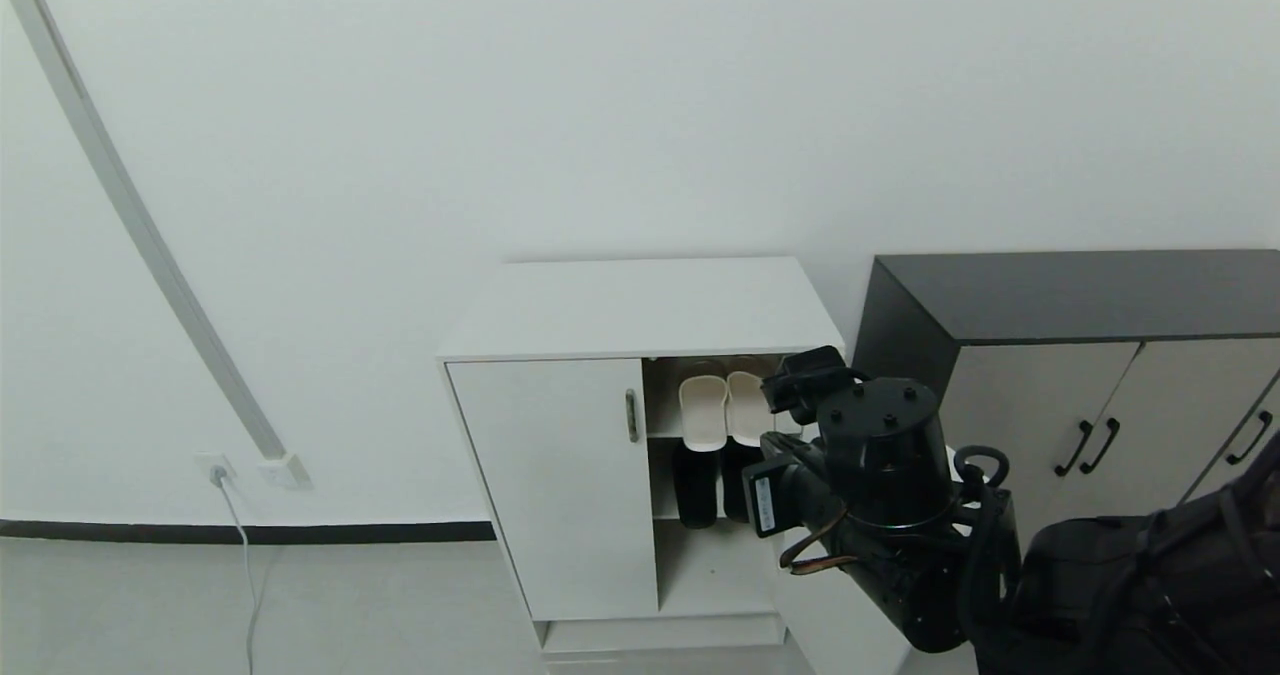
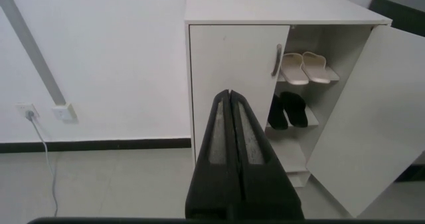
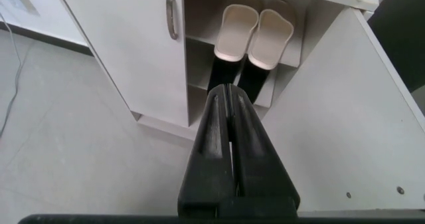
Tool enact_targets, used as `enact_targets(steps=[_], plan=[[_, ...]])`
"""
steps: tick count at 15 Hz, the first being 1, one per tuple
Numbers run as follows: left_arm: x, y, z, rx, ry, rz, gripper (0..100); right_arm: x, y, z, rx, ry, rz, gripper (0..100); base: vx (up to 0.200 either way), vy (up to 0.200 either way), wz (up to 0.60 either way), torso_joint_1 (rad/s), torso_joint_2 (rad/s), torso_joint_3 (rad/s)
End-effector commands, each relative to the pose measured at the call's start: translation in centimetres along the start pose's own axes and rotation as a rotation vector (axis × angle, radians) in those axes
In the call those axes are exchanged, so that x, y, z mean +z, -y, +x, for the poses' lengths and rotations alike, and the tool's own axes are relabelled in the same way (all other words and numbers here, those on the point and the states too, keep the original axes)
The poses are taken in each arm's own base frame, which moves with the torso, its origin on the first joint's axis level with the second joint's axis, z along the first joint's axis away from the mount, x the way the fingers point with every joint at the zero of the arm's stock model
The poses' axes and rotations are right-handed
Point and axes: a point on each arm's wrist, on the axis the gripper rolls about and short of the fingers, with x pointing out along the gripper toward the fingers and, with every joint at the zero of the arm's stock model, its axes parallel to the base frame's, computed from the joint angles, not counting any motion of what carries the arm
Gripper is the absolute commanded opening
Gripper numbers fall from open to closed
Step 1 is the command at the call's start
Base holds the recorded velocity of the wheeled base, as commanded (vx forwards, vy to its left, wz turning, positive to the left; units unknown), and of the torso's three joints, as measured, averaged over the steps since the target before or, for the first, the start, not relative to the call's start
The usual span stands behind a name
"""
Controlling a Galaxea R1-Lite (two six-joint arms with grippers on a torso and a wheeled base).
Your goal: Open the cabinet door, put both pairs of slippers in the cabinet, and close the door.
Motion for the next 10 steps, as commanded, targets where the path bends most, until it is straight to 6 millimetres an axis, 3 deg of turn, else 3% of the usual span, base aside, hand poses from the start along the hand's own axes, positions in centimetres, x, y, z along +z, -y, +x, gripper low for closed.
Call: enact_targets(steps=[1,4,10], plan=[[0.01,0.00,0.00,0.001,0.000,-0.001,0,0.06,0.03,-0.04,0.002,0.002,0.002,0,0.000,0.000,-0.60,-0.002,0.00,0.012],[0.01,0.00,0.00,0.001,0.000,0.001,0,0.06,0.05,-0.08,0.005,0.001,0.002,0,0.000,0.000,-0.60,0.006,0.00,0.001],[-0.03,0.00,0.02,0.001,-0.002,0.002,0,-0.01,0.05,-0.08,0.007,0.017,0.001,0,0.000,0.000,0.00,0.000,0.00,0.000]])
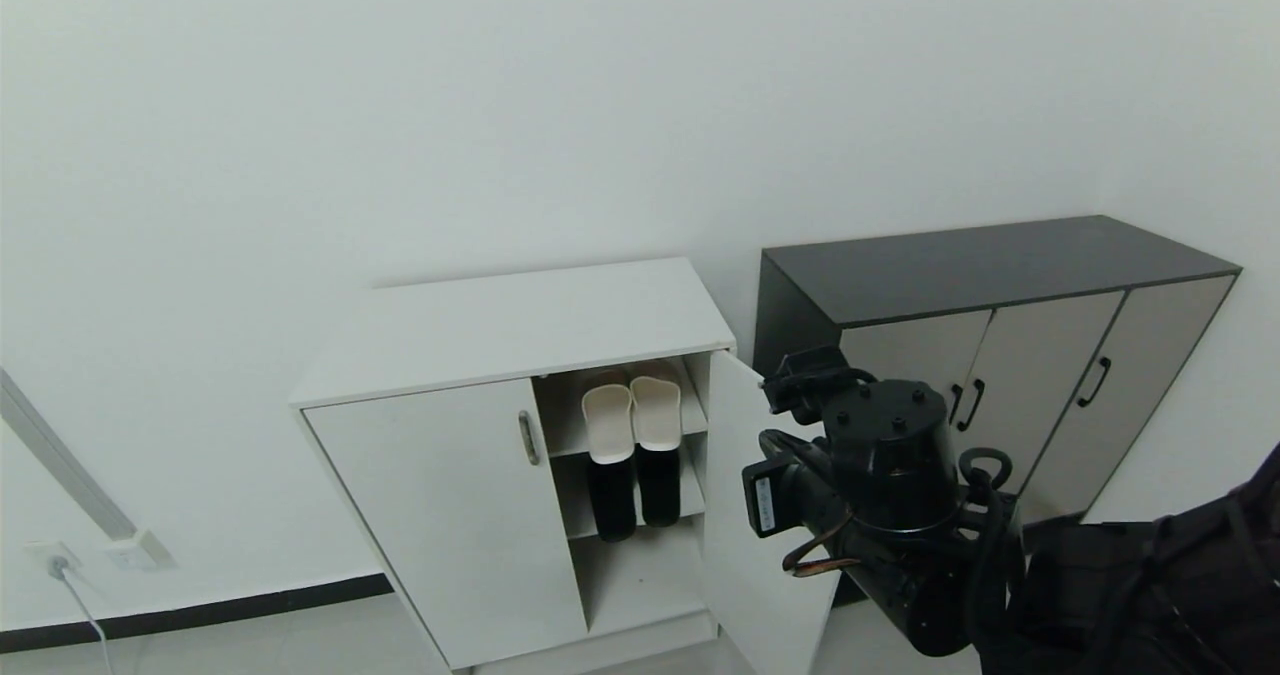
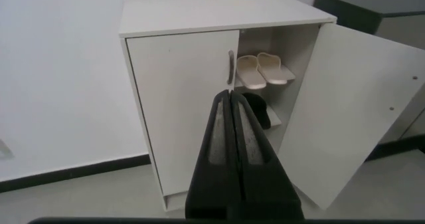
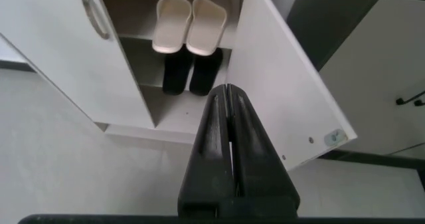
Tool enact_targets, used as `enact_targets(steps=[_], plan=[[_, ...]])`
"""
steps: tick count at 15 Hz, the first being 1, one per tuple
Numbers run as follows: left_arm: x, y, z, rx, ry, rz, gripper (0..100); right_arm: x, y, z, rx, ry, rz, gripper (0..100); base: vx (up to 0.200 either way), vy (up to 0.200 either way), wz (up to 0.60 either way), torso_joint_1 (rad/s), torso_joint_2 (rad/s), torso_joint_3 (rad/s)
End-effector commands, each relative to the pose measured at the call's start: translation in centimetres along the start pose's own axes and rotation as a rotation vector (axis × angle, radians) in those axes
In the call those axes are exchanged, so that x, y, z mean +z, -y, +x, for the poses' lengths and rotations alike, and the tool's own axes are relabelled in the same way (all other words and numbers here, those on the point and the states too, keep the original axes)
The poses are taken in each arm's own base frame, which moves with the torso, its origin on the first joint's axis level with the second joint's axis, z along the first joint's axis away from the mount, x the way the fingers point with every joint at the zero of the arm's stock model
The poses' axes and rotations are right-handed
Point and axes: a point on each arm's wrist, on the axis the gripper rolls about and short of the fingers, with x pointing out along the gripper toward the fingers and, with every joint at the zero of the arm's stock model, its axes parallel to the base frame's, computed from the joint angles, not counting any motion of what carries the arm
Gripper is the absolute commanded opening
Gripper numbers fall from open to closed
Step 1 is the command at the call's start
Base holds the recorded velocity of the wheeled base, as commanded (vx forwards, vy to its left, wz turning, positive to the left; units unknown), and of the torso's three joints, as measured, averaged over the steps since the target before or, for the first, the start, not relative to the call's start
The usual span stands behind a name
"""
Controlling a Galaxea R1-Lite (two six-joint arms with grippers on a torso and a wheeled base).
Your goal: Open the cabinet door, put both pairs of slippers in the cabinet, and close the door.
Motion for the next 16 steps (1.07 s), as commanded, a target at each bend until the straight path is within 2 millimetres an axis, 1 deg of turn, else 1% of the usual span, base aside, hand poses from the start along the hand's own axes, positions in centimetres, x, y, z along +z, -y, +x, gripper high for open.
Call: enact_targets(steps=[1,4,8,9,11,13,16], plan=[[0.0,0.0,0.0,0.002,-0.001,0.000,0,0.0,0.0,0.0,0.000,0.000,0.000,0,0.000,0.000,0.00,0.000,0.00,0.000],[0.0,0.0,0.0,0.002,-0.001,-0.001,0,-0.1,0.1,-0.1,-0.001,0.004,0.000,0,0.000,0.000,0.00,0.000,0.00,0.000],[0.0,0.0,0.0,0.000,-0.001,-0.003,0,-0.3,0.3,-0.2,0.000,0.035,-0.013,0,-0.200,0.000,0.00,0.008,0.01,-0.002],[0.0,0.0,0.0,0.000,-0.001,-0.003,0,-0.3,0.4,-0.1,-0.003,0.034,-0.013,0,0.000,0.000,0.00,0.000,0.00,0.000],[0.0,0.0,0.0,0.000,-0.001,-0.001,0,-0.2,1.2,0.5,-0.006,0.030,-0.009,0,0.000,0.000,0.00,0.000,0.00,0.000],[0.0,0.0,0.0,0.002,-0.001,-0.001,0,0.3,2.2,1.5,-0.032,0.033,-0.025,0,0.000,0.000,0.00,0.000,0.00,0.000],[0.0,0.0,0.0,0.000,-0.001,-0.001,0,2.1,4.9,3.6,-0.113,0.006,-0.014,0,0.000,0.000,0.00,0.000,0.00,0.000]])
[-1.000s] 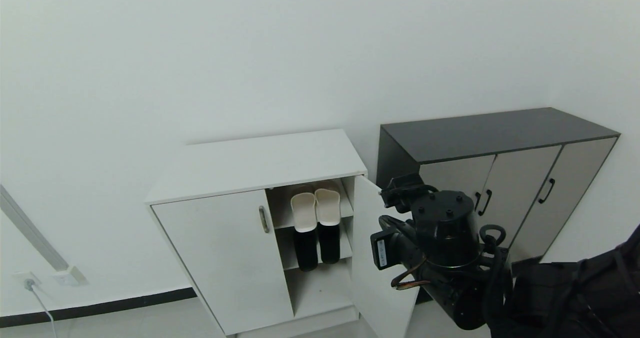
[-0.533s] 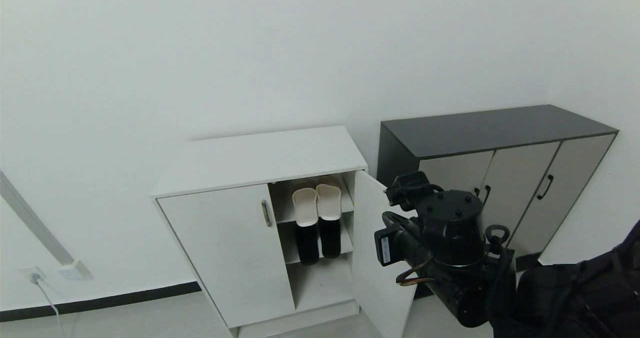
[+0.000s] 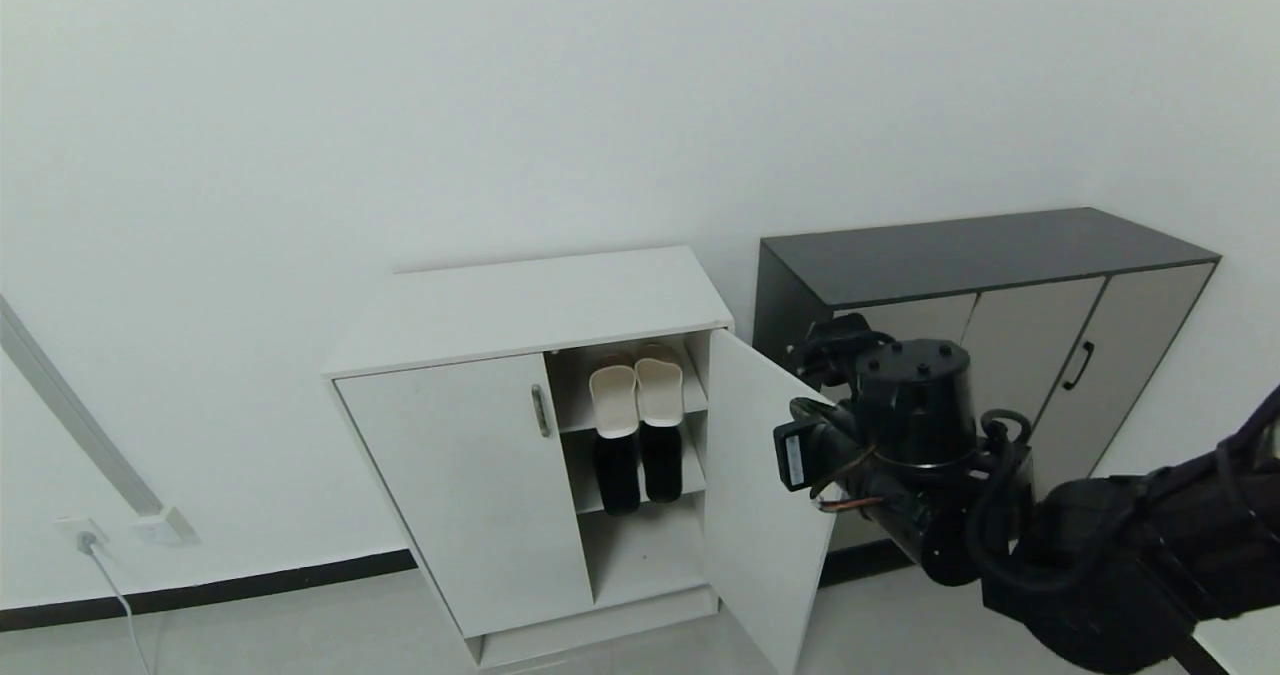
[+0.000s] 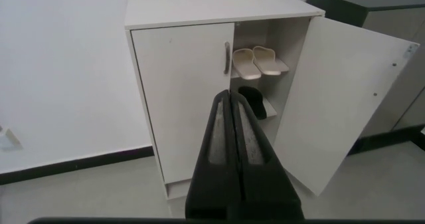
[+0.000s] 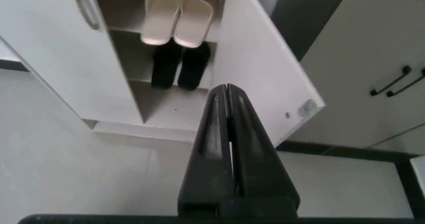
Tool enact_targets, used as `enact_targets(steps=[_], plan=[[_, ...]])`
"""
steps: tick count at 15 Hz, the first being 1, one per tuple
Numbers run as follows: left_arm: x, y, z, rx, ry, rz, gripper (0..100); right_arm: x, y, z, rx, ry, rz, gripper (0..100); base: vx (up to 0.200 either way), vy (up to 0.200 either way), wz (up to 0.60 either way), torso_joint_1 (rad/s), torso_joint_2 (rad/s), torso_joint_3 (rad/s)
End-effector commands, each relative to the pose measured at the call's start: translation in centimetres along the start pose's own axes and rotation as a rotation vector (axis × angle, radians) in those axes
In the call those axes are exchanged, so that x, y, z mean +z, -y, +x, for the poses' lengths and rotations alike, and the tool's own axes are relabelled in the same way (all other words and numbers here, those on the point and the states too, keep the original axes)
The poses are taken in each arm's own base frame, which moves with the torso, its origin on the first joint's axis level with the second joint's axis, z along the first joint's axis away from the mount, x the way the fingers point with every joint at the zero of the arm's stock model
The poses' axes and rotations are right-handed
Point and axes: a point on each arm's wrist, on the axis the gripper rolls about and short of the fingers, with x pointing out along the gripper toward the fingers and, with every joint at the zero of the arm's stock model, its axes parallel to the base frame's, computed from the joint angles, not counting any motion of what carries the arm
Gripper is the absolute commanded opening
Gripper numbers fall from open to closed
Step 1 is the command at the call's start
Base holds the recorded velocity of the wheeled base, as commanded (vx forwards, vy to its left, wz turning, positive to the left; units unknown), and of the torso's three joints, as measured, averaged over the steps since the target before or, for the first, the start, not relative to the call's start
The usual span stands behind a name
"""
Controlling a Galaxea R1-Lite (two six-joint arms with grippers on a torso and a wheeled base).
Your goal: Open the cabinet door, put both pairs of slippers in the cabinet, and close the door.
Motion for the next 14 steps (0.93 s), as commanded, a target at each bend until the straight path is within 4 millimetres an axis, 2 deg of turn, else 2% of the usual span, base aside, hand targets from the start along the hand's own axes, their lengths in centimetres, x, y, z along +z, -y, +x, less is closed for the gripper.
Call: enact_targets(steps=[1,4,6,12,14], plan=[[0.0,0.0,0.0,0.001,-0.001,0.000,0,1.6,1.9,1.8,-0.036,-0.002,0.028,0,0.000,0.000,0.00,0.000,0.00,0.000],[0.0,0.0,0.0,0.001,-0.001,0.000,0,3.5,4.6,5.1,-0.112,-0.005,0.072,0,0.000,0.000,0.00,0.000,0.00,0.000],[0.0,0.0,0.0,0.001,-0.001,0.000,0,3.7,5.7,7.4,-0.152,-0.007,0.095,0,0.000,0.000,0.00,0.000,0.00,0.000],[0.0,0.0,0.0,0.001,0.001,-0.002,0,0.9,7.0,13.4,-0.188,-0.042,0.153,0,0.000,0.000,0.00,0.000,0.00,0.000],[0.0,0.0,0.0,0.001,-0.001,-0.002,0,0.0,7.5,14.7,-0.200,-0.054,0.154,0,0.000,0.000,0.00,0.000,0.00,0.000]])
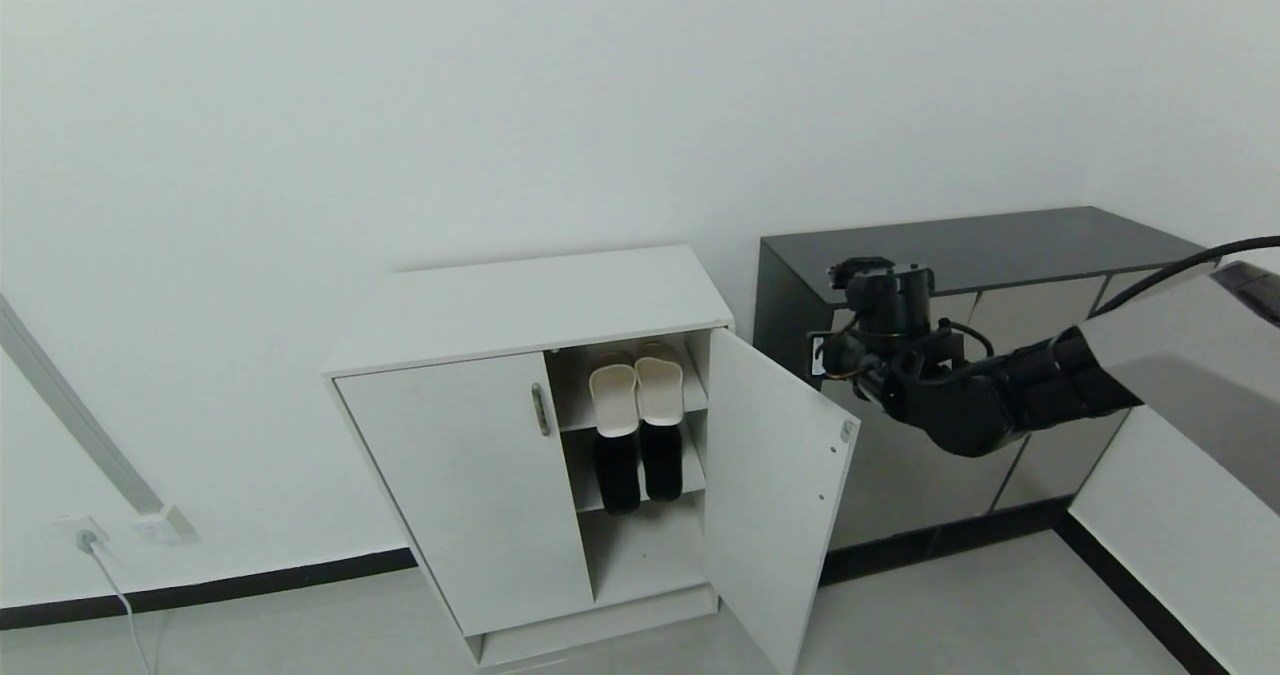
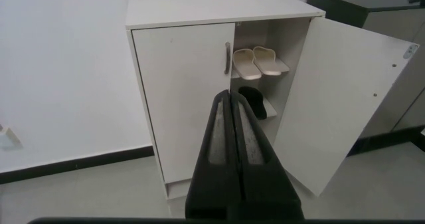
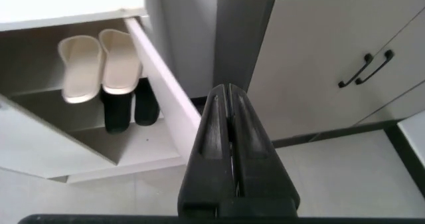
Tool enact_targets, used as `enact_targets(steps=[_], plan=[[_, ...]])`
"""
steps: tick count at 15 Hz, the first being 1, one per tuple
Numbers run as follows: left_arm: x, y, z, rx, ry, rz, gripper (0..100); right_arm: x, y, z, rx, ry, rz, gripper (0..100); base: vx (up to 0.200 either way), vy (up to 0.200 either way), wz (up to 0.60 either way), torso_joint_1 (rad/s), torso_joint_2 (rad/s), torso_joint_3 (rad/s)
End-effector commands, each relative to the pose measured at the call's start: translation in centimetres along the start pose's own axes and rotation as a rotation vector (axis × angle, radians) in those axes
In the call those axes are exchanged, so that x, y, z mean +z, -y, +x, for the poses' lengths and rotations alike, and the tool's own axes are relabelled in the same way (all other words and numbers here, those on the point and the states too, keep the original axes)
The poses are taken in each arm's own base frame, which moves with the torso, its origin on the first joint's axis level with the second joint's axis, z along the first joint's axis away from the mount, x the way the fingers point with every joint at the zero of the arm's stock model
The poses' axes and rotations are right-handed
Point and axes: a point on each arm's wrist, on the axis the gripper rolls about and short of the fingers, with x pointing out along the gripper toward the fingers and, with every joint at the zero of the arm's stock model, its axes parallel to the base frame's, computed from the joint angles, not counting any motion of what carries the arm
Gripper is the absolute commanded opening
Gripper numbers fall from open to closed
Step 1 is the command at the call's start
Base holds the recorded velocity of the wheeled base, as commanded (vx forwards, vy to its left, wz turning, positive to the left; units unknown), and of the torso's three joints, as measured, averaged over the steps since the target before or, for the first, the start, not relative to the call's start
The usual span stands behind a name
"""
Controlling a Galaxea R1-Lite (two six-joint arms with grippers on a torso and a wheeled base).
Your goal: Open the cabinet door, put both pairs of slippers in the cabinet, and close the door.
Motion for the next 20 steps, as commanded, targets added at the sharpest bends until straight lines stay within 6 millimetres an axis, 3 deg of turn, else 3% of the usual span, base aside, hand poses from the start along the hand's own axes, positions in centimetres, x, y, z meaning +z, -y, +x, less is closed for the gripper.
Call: enact_targets(steps=[1,12,20], plan=[[0.0,0.0,0.0,0.001,-0.001,-0.001,0,-1.9,0.3,2.2,-0.014,-0.035,-0.008,0,0.000,0.000,0.00,0.000,0.00,0.000],[0.0,0.0,0.0,0.002,-0.001,-0.002,0,-3.6,0.5,3.8,-0.005,-0.066,-0.014,0,0.000,0.000,0.00,0.000,0.00,0.000],[0.0,0.0,0.0,0.002,-0.001,-0.002,0,-4.5,0.2,3.9,0.001,-0.089,-0.026,0,0.000,0.000,0.00,0.000,0.00,0.000]])
